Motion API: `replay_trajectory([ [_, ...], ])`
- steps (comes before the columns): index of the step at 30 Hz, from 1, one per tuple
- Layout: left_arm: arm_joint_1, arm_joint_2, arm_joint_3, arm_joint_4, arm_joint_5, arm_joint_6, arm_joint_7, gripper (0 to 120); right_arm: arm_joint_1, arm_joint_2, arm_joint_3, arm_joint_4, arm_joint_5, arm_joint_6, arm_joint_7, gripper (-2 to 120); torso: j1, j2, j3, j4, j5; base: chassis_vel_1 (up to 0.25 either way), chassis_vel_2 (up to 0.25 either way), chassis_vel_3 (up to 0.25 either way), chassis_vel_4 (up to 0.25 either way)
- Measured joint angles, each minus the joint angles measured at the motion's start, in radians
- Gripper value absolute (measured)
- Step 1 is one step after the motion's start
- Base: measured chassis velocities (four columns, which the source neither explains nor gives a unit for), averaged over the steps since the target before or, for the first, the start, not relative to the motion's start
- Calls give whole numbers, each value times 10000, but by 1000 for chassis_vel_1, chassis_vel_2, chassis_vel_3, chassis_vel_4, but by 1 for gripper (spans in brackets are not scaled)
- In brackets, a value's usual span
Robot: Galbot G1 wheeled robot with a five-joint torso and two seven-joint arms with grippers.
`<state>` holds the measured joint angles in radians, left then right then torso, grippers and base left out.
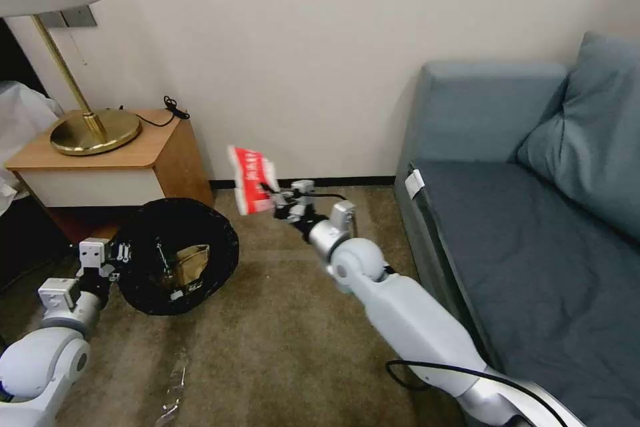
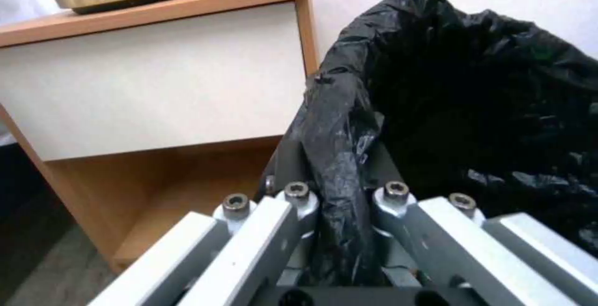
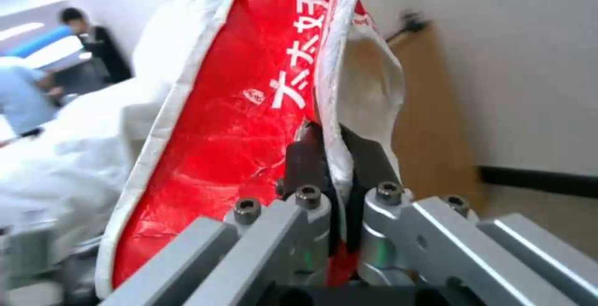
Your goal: Pick up the trash bin, then pick up the garbage on the floor and place it into the trash bin.
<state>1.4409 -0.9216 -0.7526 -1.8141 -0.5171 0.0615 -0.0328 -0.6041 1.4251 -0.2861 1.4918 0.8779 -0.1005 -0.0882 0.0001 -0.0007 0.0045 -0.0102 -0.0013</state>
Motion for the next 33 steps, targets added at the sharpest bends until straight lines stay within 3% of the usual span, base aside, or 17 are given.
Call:
replay_trajectory([
  [11, -115, -73, 97, 6, -106, -25, -34, 4, 113, 761, -955, -635, -131, 87, -80, 1, 1, 0, 0, -3, 0, 0, 0, 0, 0],
  [18, -33, -105, 72, -86, -190, 30, -33, 4, 6, 1736, -1536, -2037, -959, 569, -204, 4, 0, 0, 0, 0, 0, 0, 0, 0, 0],
  [33, 448, -296, -271, -335, -150, -191, 4, 4, -253, 1813, -1814, -2308, -1758, 754, 323, 59, 0, 1, 0, 0, 3, 0, 0, 0, 0],
])
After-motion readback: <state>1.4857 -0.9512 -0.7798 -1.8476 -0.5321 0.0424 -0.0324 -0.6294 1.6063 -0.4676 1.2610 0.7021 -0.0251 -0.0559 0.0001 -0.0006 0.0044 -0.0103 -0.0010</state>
